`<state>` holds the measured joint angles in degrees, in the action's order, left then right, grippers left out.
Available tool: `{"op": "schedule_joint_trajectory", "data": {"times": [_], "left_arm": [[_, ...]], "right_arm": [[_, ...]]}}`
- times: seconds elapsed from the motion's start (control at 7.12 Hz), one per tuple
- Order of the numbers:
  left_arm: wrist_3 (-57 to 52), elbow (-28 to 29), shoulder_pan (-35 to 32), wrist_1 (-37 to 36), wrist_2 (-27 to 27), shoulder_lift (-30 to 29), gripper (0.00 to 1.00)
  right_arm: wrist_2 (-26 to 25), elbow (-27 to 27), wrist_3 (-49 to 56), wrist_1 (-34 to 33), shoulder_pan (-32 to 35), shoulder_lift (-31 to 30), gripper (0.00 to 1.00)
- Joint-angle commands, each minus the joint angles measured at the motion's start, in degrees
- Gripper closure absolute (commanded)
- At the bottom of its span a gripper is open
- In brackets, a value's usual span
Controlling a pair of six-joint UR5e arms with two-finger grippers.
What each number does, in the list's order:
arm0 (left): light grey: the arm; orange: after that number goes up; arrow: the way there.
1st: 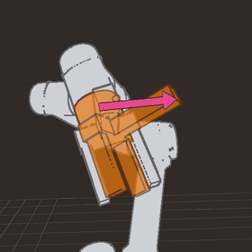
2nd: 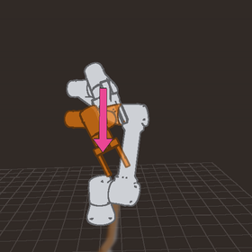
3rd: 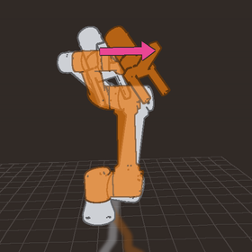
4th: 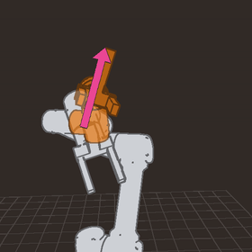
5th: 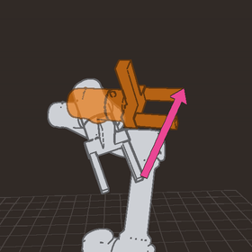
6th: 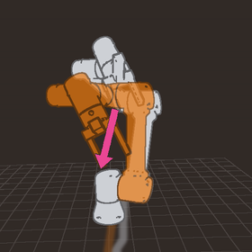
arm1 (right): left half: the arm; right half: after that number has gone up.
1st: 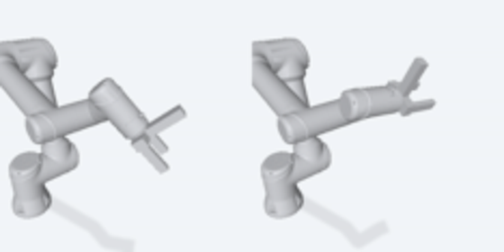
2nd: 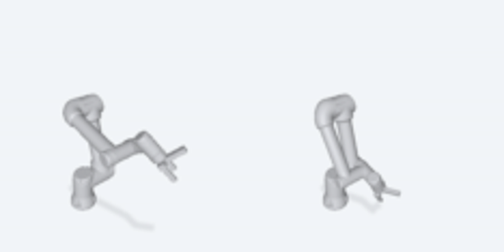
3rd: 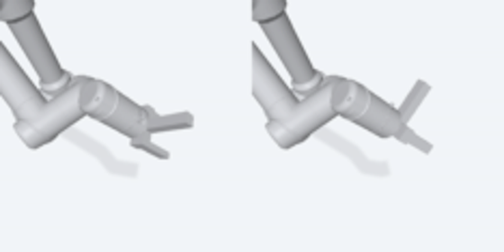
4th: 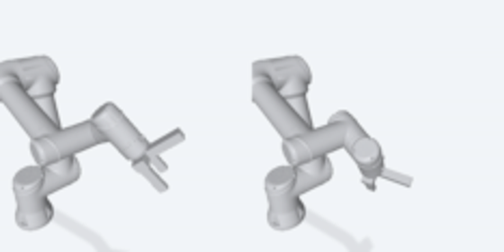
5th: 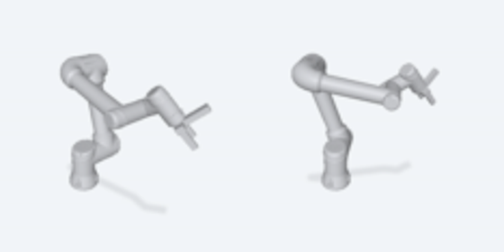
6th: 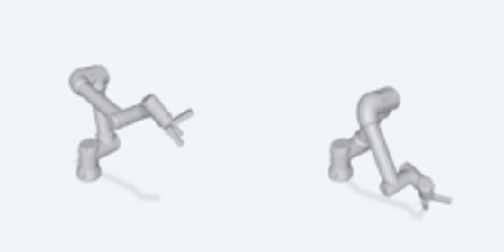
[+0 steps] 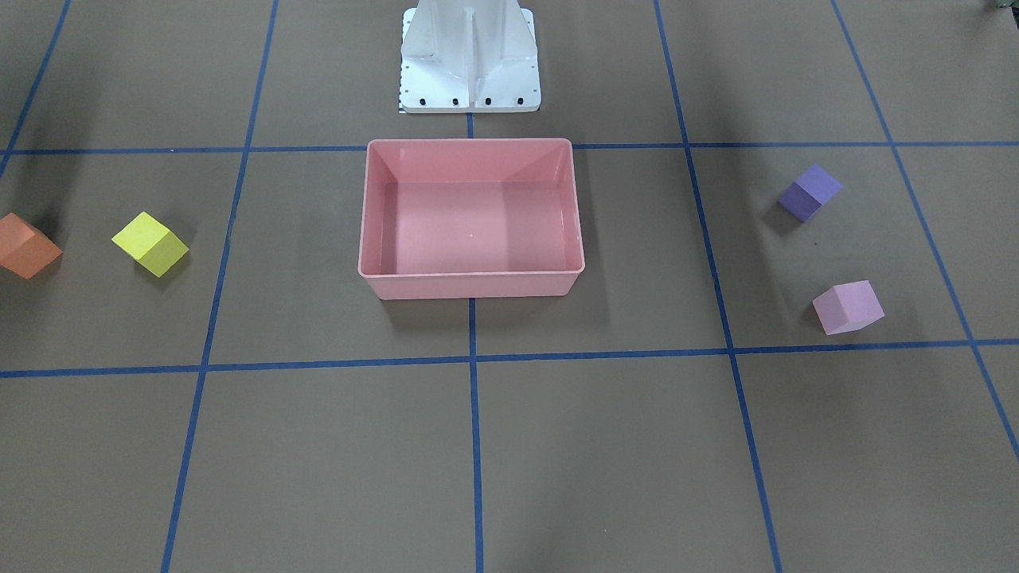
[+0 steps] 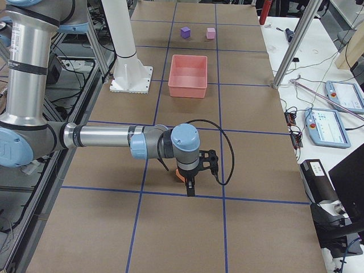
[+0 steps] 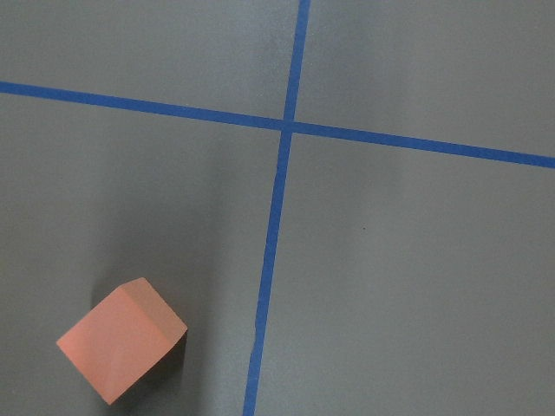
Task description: Place blocks into pink bin with both arms
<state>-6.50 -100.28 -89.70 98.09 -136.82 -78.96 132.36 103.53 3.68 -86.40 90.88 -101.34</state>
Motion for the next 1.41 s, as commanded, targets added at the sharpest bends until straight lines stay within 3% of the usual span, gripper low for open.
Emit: {"op": "schedule_joint_trajectory", "data": {"times": [0.0, 0.28, 0.7, 0.98, 1.26], "left_arm": [[0.09, -0.88, -0.04, 0.0, 0.06, -0.05, 0.0], [0.09, -1.15, 0.05, 0.0, 0.14, 0.03, 0.0], [0.53, -2.63, 0.05, 0.61, -0.03, -1.54, 0.0], [0.61, 0.84, 0.05, 7.26, -0.2, -10.81, 0.0], [3.75, 2.7, 0.66, 8.96, -0.38, -13.58, 0.0]], "right_arm": [[0.0, 0.0, 0.09, 0.09, 0.0, 0.0, 0.0], [0.18, 0.26, 0.1, 1.57, 0.0, 0.0, 0.0], [-0.44, 0.08, -0.43, 11.76, 0.09, -0.53, 0.0], [-0.35, -0.26, -1.05, 13.88, 0.09, 0.27, 0.0], [-0.44, -0.52, -1.04, 15.63, 0.18, 0.18, 0.0]]}}
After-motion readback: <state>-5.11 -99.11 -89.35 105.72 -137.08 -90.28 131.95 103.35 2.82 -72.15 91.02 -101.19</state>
